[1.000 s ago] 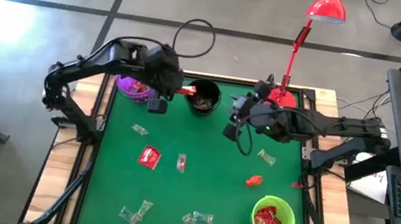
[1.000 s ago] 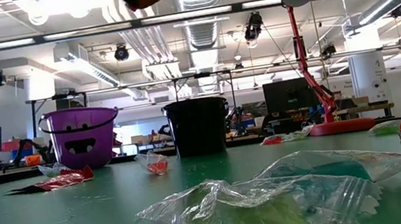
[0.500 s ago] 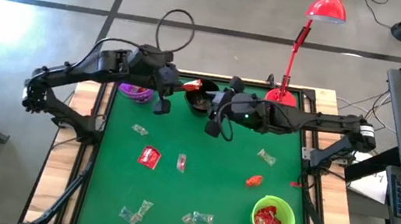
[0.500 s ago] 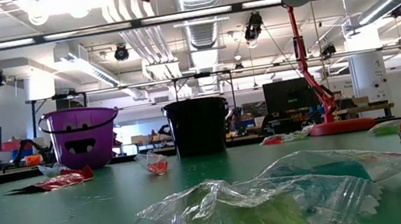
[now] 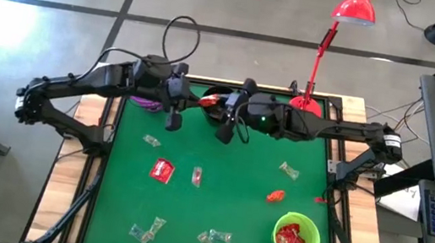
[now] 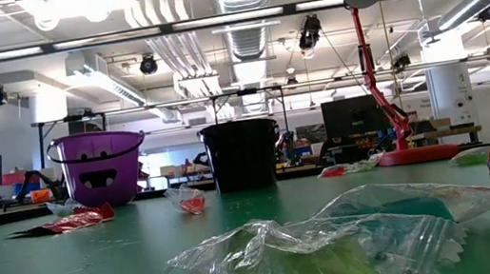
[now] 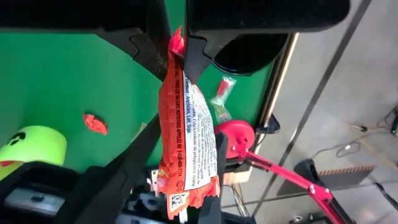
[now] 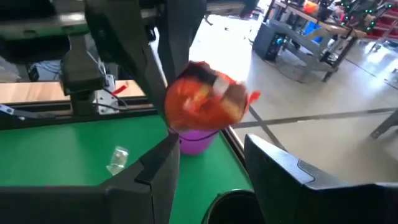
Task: Sort candy
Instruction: Put the top orange chocolate bar into the purple bucket
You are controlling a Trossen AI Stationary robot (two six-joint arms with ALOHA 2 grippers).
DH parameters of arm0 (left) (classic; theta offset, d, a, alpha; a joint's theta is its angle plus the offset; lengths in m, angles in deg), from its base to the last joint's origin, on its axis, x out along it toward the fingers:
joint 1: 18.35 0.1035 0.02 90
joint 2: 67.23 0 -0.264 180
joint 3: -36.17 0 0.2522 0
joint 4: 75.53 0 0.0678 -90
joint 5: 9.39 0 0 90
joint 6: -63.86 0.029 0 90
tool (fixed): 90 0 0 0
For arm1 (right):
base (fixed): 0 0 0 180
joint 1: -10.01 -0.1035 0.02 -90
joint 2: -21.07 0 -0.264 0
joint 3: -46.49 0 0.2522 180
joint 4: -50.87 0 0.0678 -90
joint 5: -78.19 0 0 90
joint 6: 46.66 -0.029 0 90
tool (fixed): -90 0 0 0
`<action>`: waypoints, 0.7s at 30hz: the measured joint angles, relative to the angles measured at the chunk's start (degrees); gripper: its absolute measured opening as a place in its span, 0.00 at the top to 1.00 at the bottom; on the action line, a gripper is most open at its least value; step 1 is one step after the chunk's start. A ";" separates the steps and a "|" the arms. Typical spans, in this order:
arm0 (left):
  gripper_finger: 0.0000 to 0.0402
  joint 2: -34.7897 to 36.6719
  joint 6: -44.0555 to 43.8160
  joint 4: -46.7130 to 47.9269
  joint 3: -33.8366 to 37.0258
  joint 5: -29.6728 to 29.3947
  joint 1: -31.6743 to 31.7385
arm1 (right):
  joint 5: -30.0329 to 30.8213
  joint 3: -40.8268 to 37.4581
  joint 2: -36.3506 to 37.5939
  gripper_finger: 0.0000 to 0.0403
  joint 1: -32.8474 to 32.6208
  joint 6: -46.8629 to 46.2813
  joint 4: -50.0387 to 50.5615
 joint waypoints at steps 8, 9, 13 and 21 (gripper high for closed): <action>1.00 -1.33 0.69 -1.32 0.10 1.43 0.17 | -1.11 0.00 0.10 0.57 -0.02 -0.43 -0.13; 1.00 -1.34 0.72 -1.38 0.10 1.44 0.18 | -1.10 0.00 0.10 0.57 -0.02 -0.43 -0.16; 1.00 -1.45 0.99 -1.37 0.09 0.33 0.58 | -1.09 0.00 0.13 0.57 -0.02 -0.43 0.32; 1.00 1.61 1.16 7.45 0.00 -10.27 4.67 | -0.83 0.00 0.59 0.57 -0.02 -0.85 3.45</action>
